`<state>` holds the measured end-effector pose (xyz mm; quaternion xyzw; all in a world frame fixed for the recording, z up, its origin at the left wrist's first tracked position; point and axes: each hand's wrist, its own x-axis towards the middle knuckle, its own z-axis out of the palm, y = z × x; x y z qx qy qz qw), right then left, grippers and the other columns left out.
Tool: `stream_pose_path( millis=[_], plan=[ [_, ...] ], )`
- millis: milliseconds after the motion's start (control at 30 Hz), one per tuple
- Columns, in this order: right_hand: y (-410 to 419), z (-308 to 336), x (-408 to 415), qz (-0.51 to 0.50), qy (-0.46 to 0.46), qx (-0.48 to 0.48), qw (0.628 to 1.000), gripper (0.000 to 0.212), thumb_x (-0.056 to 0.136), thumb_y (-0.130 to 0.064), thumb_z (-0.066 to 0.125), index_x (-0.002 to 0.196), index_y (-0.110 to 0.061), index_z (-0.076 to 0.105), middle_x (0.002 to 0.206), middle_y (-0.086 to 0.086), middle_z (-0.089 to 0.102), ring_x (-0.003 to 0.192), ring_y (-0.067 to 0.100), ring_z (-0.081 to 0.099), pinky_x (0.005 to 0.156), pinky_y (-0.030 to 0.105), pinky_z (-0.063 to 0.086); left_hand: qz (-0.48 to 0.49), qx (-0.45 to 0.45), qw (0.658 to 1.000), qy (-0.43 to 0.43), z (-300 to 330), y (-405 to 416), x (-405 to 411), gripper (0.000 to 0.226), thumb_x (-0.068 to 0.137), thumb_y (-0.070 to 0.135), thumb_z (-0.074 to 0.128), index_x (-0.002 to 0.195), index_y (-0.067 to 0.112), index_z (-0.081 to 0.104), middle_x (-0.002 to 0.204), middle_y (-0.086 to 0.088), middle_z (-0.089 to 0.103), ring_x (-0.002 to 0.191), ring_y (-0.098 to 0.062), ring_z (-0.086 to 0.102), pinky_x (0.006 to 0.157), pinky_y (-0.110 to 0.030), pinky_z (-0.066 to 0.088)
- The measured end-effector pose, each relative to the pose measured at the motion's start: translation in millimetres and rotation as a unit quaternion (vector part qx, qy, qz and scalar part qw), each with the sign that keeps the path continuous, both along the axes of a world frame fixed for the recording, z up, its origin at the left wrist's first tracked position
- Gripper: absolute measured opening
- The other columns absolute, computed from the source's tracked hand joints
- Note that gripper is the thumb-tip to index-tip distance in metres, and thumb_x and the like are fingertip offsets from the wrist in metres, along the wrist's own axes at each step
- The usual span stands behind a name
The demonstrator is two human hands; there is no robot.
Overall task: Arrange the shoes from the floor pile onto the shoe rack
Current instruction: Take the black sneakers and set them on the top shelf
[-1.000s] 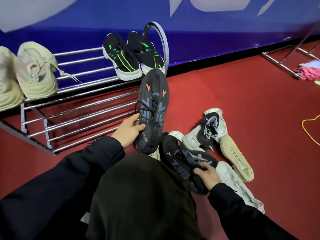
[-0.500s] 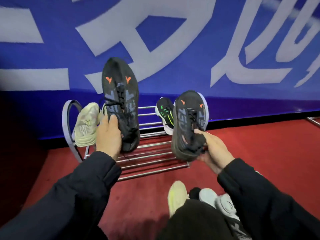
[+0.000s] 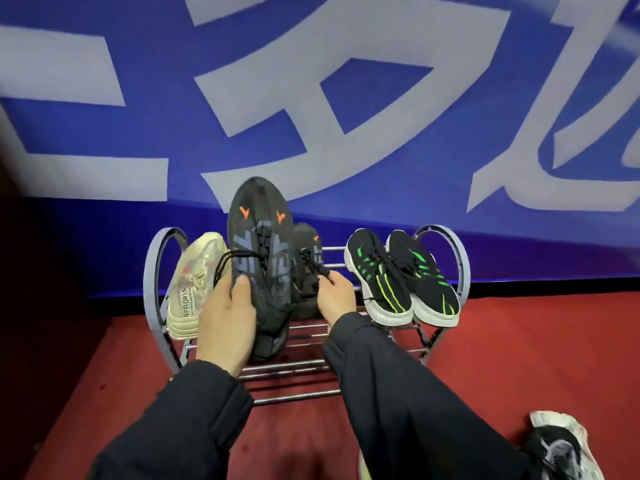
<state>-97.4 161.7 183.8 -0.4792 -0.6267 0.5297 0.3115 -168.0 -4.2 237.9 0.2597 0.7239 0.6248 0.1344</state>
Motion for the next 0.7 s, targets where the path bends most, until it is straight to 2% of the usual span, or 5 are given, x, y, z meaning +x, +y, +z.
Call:
stream_pose_path(
  millis=[133,267,467,533,700],
  plan=[
    [3.3,-10.7,-8.9,0.029,-0.011,0.007,0.999,0.017,0.103,-0.016,0.047,0.103,-0.01,0.063,0.085,0.001,0.063,0.083,0.022,0.053,0.081,0.033,0.041,-0.01,-0.027,0.999,-0.015,-6.1,6.8,-1.8,0.033,0.105,0.027,0.038,0.112,0.01,0.066,0.1,0.001,0.069,0.096,-0.019,0.062,0.083,-0.034,0.044],
    [4.9,0.5,3.8,0.085,-0.095,0.063,0.99,0.047,0.104,-0.034,0.044,0.143,-0.011,0.052,0.14,0.007,0.058,0.131,0.026,0.051,0.109,0.039,0.039,-0.021,-0.046,0.998,-0.03,-12.0,17.9,1.3,0.032,0.105,0.027,0.037,0.109,0.01,0.065,0.102,-0.003,0.066,0.101,-0.025,0.059,0.083,-0.032,0.038],
    [-4.9,42.2,40.8,0.056,0.063,-0.019,0.996,0.046,0.102,-0.054,0.039,0.106,-0.017,0.066,0.078,0.006,0.071,0.064,0.015,0.063,0.065,0.034,0.049,-0.062,-0.021,0.998,-0.018,-7.6,36.0,21.8,0.036,0.107,0.029,0.033,0.124,0.013,0.06,0.114,0.0,0.067,0.104,-0.015,0.061,0.085,-0.026,0.043],
    [-13.6,40.0,47.1,0.157,0.06,-0.083,0.982,0.056,0.09,-0.068,0.046,0.107,-0.022,0.073,0.09,0.009,0.077,0.078,0.017,0.071,0.073,0.036,0.056,-0.085,-0.007,0.996,-0.02,-9.8,44.4,25.6,0.033,0.107,0.028,0.034,0.123,0.017,0.06,0.118,0.002,0.066,0.109,-0.013,0.061,0.087,-0.017,0.045],
    [3.5,17.7,58.1,0.081,0.083,-0.015,0.993,0.035,0.1,-0.028,0.056,0.131,-0.013,0.057,0.119,0.007,0.07,0.107,0.02,0.068,0.087,0.035,0.056,-0.151,-0.033,0.987,0.041,-11.5,61.3,39.0,0.027,0.104,0.038,0.04,0.121,0.038,0.061,0.126,0.001,0.063,0.125,-0.018,0.055,0.106,-0.037,0.044]
  ],
)
